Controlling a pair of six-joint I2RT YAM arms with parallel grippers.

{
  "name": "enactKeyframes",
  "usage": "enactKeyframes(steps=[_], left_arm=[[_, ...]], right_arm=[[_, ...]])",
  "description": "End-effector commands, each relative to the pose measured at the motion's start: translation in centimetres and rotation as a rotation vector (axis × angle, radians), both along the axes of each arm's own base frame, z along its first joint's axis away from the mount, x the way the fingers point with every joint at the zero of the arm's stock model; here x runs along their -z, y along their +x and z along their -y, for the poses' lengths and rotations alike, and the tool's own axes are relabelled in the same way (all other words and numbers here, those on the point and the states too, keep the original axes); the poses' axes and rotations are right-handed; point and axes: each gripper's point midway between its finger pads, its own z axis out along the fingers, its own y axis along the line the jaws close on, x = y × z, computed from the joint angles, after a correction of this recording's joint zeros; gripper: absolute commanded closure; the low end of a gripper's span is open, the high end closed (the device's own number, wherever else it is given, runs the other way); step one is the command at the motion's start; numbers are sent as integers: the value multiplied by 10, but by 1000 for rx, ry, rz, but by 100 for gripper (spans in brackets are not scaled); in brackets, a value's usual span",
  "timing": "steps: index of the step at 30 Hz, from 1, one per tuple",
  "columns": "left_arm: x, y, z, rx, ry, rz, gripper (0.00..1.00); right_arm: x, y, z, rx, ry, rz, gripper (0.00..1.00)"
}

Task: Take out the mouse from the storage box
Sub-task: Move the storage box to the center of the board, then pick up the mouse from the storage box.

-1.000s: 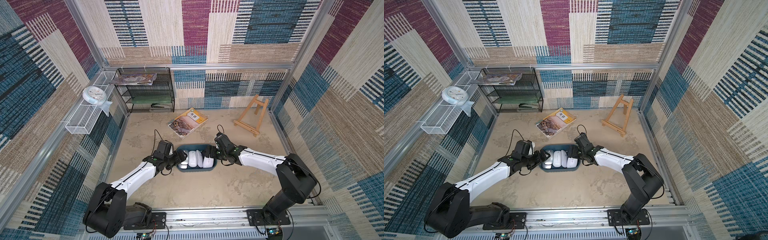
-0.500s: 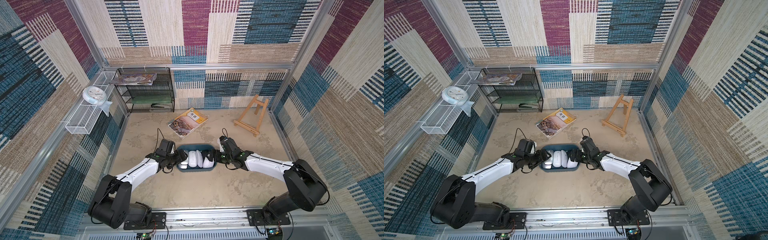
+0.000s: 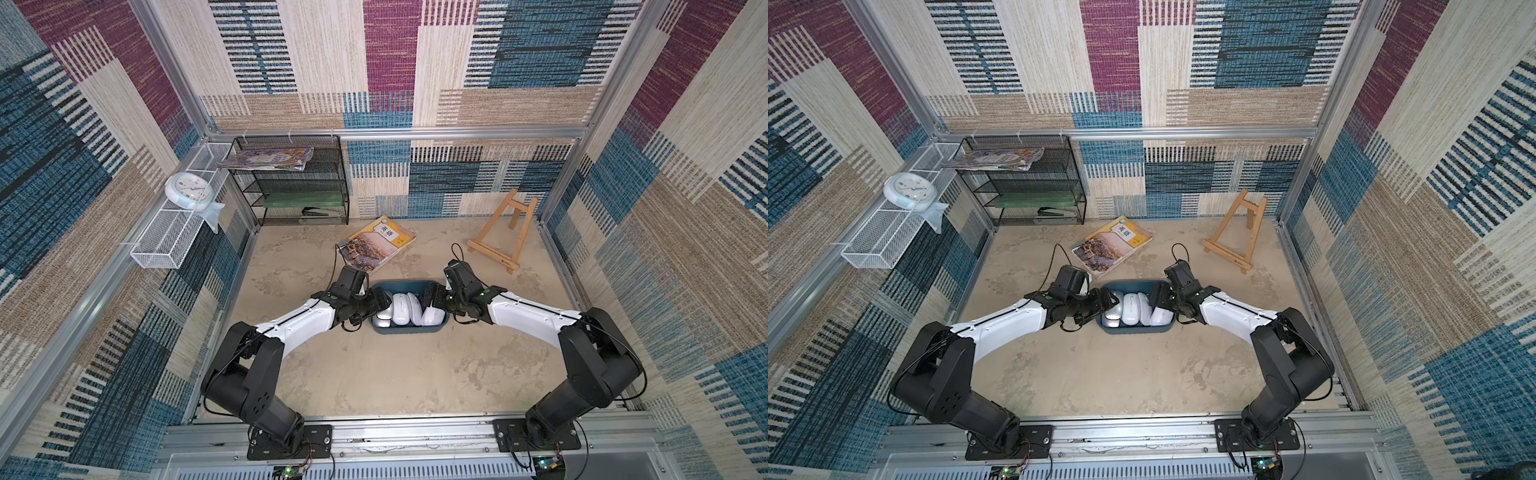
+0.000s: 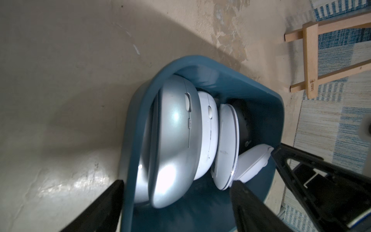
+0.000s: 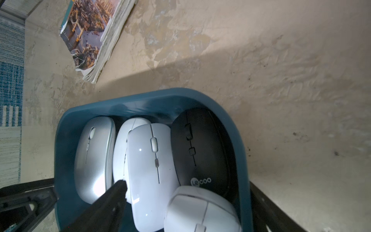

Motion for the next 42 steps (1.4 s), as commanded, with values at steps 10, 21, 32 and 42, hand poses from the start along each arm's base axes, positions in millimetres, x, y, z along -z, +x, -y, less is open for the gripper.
enactKeyframes(steps=[10,21,32,42], left_arm=[[-4,10,6,22,20,6,10],[-36,-14,-74,-127,335,113,1],[-74,-25,-21,170,545,196,3],[-45,-9,28,312,754,105,6]], right_arm=[[-5,4,17,23,-34,-1,8],[-58,-10,56,112,-55,145,7],[-105,-42,75,46,12,443,8],[-94,-60,99,56,-79,495,7]])
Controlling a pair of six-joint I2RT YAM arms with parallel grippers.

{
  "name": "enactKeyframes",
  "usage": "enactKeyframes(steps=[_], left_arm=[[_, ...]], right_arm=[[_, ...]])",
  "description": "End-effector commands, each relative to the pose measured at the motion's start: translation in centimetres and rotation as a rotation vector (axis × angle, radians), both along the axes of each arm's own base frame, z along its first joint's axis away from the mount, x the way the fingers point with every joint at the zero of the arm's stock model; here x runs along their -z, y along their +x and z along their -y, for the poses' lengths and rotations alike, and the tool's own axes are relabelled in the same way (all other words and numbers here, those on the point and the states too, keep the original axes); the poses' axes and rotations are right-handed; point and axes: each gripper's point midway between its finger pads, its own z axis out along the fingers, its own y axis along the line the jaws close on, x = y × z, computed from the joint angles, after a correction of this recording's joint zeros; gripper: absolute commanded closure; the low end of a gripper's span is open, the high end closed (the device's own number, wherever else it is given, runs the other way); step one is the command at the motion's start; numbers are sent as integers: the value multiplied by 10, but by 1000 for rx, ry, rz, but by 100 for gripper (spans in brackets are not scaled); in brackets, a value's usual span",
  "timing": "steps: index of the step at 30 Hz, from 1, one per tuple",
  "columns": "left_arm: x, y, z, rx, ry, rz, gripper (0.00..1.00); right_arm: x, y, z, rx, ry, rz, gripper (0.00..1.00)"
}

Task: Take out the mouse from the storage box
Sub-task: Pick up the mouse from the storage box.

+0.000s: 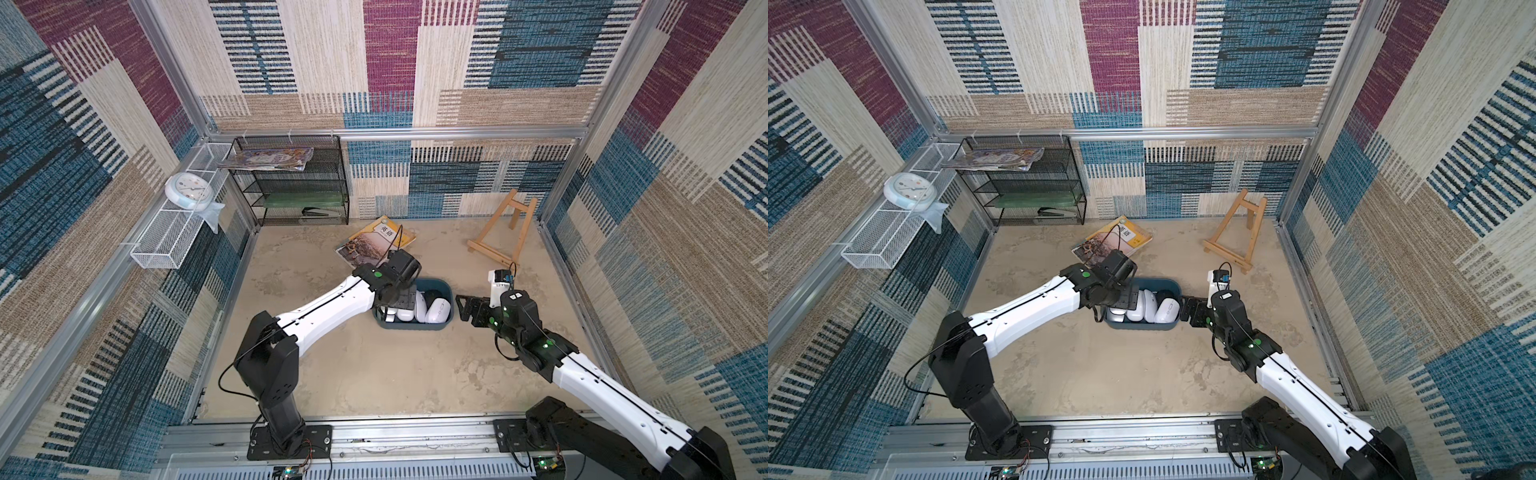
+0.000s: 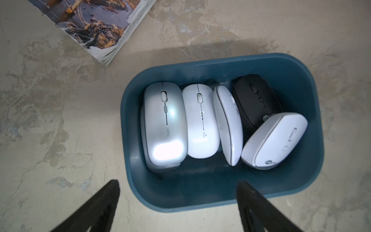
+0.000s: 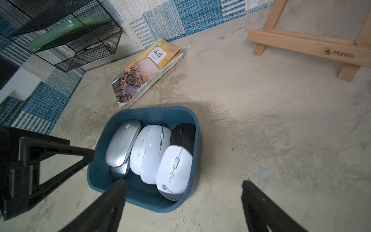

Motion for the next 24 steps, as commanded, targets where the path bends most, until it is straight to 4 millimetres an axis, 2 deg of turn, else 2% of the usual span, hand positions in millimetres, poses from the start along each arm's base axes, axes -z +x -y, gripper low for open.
enactKeyframes(steps=[1,6,12,24], left_arm=[[12,-2,-14,-4,138,-37,6],[29,7,-9,-24,178,-69,7],[49,14,4,-25,180,-113,15],[60,28,-2,-80,195,-128,17]], right_arm=[[0,-1,10,25,-44,35,7],[10,-8,20,47,-58,47,6],[9,-13,23,49,-54,60,6],[10,-15,23,47,-48,65,5]])
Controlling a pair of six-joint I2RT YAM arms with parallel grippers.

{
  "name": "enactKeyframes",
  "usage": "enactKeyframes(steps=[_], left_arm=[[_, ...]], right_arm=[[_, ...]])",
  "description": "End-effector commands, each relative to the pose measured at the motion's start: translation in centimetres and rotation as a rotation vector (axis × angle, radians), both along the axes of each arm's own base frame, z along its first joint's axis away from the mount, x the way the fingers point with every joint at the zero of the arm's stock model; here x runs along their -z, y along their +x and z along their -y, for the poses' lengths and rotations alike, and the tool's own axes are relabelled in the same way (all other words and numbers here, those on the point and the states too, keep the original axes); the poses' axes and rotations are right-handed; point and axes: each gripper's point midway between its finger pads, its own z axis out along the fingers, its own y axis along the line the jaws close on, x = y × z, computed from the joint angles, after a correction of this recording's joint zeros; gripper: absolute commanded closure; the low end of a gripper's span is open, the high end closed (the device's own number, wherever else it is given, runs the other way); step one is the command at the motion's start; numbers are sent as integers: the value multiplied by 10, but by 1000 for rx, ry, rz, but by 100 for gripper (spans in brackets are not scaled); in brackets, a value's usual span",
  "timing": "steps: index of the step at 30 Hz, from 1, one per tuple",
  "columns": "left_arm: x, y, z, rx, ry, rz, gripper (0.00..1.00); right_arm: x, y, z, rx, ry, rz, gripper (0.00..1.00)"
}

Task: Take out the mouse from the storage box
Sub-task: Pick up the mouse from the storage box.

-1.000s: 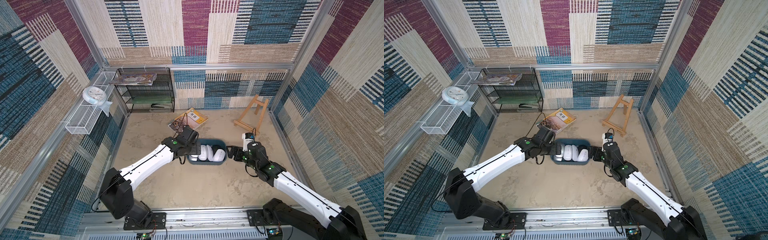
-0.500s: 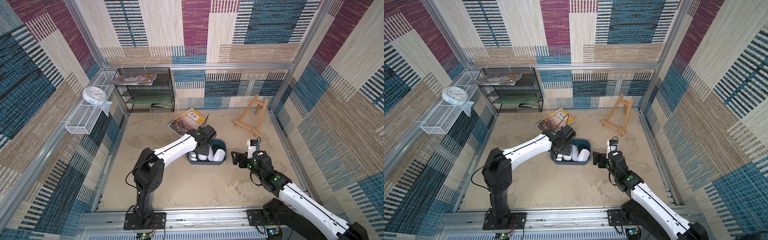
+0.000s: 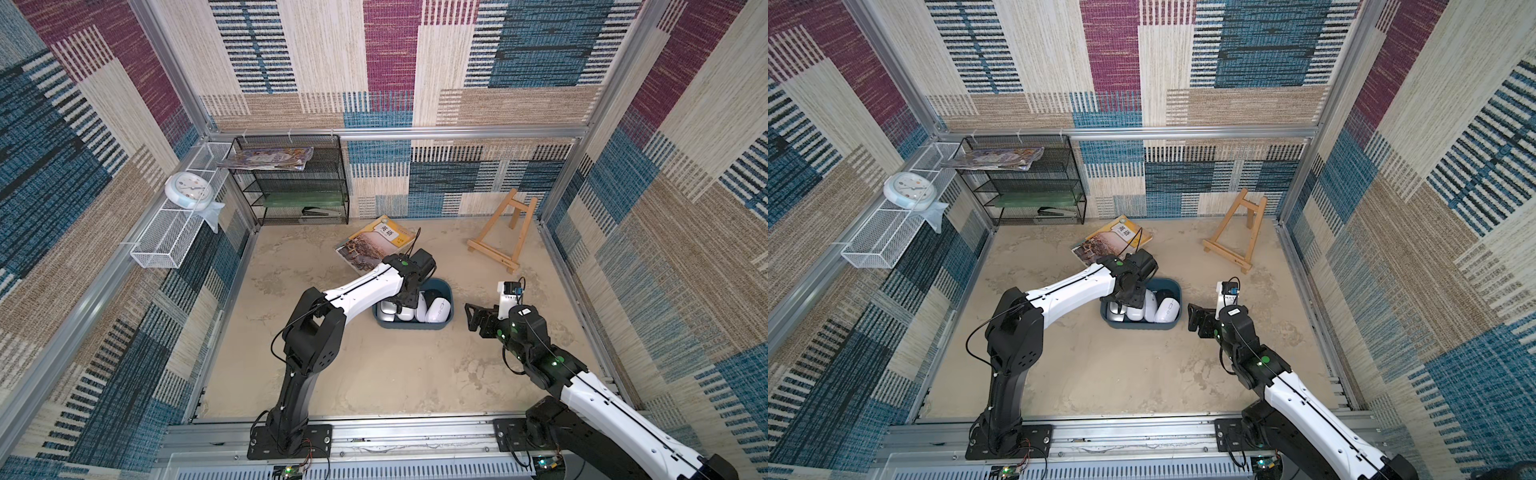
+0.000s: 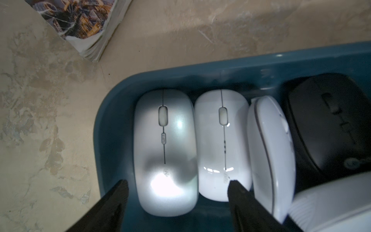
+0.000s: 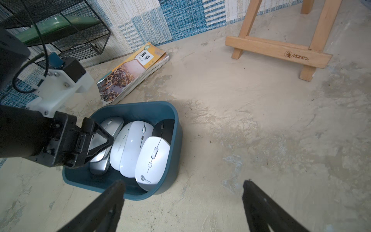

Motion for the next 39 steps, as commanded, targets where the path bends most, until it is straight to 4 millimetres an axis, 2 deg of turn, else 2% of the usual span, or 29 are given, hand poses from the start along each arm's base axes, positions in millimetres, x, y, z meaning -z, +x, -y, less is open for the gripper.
enactKeyframes(steps=[1,6,14,17,19,20,32,39], left_arm=[[6,-2,-2,-9,14,-24,18],[20,-4,-3,-19,24,-56,20],[30,-4,-11,-47,34,-78,22],[33,-4,-13,-46,43,-82,20],[34,-3,-13,-48,44,-83,11],[34,-4,-13,-48,43,-83,10],[41,0,-9,-48,20,-90,22],[39,-1,-15,-58,29,-81,17]], right_arm=[[-3,2,0,3,3,19,5],[-2,1,-1,-4,5,19,5],[0,2,-1,-4,2,13,5],[0,3,-2,-4,3,11,5],[3,2,-3,-8,1,7,5],[3,3,-3,-7,1,5,5],[3,4,-4,-8,1,-3,5],[6,3,-4,-11,0,-10,5]])
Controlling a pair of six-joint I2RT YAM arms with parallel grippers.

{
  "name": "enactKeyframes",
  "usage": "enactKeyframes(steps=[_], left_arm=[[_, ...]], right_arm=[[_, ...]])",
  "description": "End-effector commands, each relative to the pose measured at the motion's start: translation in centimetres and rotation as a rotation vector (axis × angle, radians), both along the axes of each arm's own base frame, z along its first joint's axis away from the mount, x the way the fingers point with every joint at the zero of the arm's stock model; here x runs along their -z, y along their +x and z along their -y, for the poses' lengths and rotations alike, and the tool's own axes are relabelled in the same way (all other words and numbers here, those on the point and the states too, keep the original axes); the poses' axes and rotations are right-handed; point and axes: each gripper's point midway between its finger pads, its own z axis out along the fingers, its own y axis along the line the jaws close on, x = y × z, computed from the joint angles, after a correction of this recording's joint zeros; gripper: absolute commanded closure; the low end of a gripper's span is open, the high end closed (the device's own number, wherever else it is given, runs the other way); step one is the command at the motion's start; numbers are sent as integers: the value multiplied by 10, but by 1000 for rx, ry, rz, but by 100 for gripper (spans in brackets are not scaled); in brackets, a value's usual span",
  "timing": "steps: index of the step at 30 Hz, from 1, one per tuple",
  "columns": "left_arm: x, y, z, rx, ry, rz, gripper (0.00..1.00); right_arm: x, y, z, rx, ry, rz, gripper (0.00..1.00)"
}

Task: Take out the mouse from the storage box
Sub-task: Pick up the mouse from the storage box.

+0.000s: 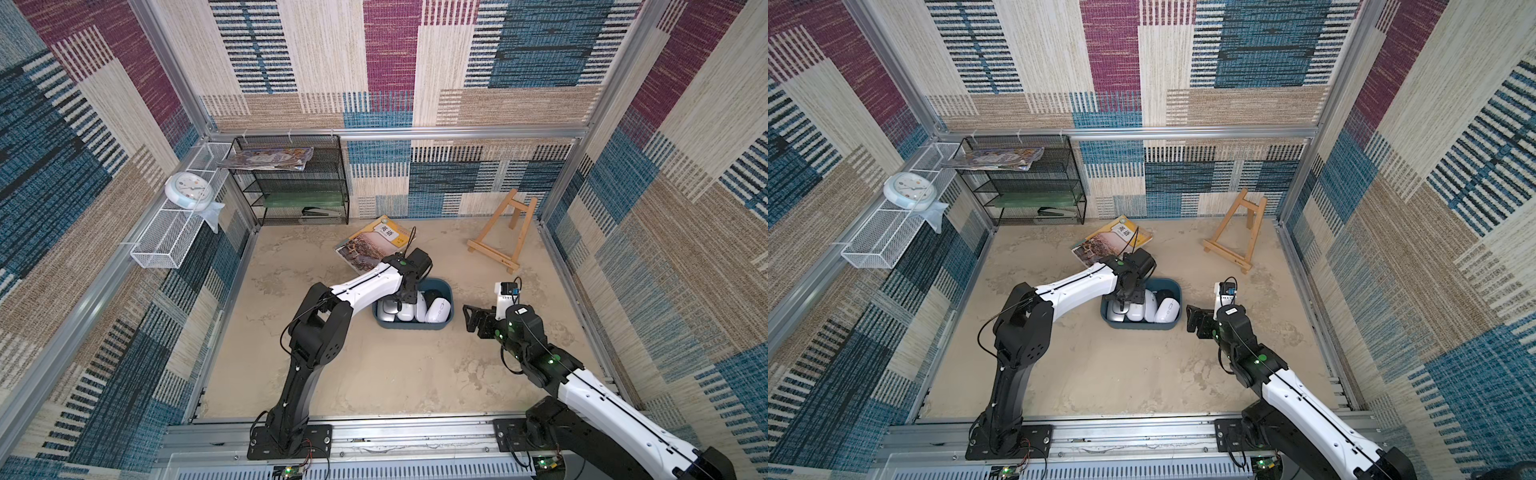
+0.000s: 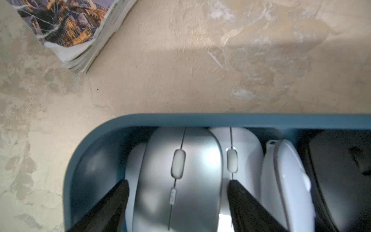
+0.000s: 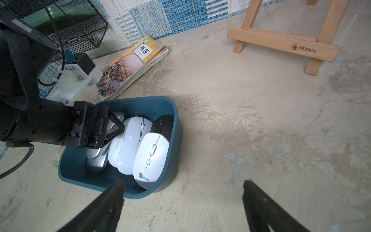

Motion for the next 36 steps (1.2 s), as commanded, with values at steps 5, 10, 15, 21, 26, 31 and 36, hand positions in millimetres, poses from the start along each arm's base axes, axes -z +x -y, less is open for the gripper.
enactKeyframes(steps=[5,10,15,21,26,31,36], left_arm=[[16,-21,-16,6,59,-94,21],[20,-22,-15,-11,32,-94,28],[26,-23,-18,-33,13,-109,22],[38,-25,-19,-62,-59,-133,26],[40,-24,-17,-61,-88,-139,35],[34,-23,-15,-64,-108,-118,43],[12,-23,-13,-50,-142,-68,44]], right_arm=[[-3,2,-2,-3,7,9,5],[-4,1,-1,-1,6,6,5],[-4,1,-2,-2,9,1,5],[-5,2,-2,-1,9,2,5],[-6,3,-4,-5,8,-1,5],[-12,5,-4,-6,6,5,5],[-16,7,-6,-11,8,3,5]])
